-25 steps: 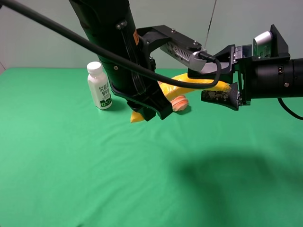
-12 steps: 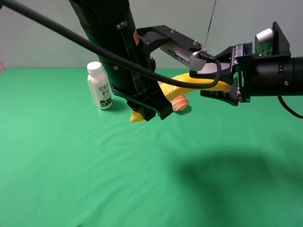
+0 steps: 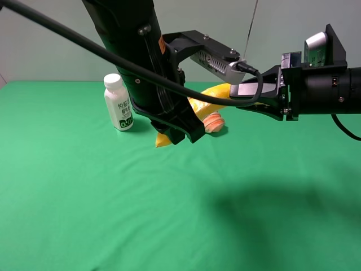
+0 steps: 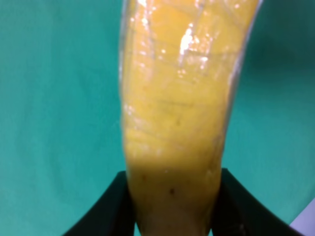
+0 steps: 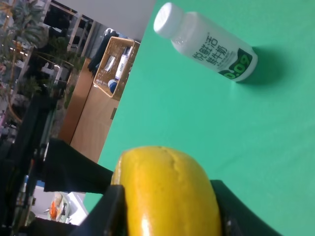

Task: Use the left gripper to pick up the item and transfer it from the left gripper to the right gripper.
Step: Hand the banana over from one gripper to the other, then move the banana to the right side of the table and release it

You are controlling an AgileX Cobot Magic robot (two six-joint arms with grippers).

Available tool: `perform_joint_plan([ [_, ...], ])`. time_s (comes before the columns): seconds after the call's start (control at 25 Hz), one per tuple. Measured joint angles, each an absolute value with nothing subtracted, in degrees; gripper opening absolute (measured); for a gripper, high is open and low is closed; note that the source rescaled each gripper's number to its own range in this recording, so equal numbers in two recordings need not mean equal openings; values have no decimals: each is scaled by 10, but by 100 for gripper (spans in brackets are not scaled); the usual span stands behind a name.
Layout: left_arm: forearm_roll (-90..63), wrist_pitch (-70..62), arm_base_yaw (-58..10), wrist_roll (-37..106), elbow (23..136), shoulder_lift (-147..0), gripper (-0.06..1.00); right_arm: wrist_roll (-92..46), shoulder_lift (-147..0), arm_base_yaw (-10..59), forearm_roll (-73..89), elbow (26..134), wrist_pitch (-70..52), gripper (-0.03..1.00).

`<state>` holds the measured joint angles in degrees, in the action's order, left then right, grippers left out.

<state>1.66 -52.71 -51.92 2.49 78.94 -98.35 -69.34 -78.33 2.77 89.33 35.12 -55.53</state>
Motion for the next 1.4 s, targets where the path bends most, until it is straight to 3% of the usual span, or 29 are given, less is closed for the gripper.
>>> perform_joint_plan([
  [0.32, 17, -527, -519, 29, 789, -984, 0, -695, -783, 28, 894, 351, -556, 0],
  [0.36, 17, -527, -519, 30, 789, -984, 4, -695, -783, 28, 894, 351, -556, 0],
  [0.44, 16, -520, -519, 31, 789, -984, 30, -696, -783, 28, 893, 351, -558, 0],
  [0.52, 16, -510, -519, 25, 789, -984, 70, -697, -783, 28, 893, 351, -560, 0],
  [0.64, 16, -500, -519, 24, 789, -984, 92, -697, -783, 28, 893, 351, -564, 0],
  [0.88, 16, -499, -519, 23, 789, -984, 99, -698, -783, 28, 893, 351, -569, 0],
  [1.4, 16, -566, -519, -12, 793, -910, 100, -698, -783, 28, 892, 351, -568, 0],
])
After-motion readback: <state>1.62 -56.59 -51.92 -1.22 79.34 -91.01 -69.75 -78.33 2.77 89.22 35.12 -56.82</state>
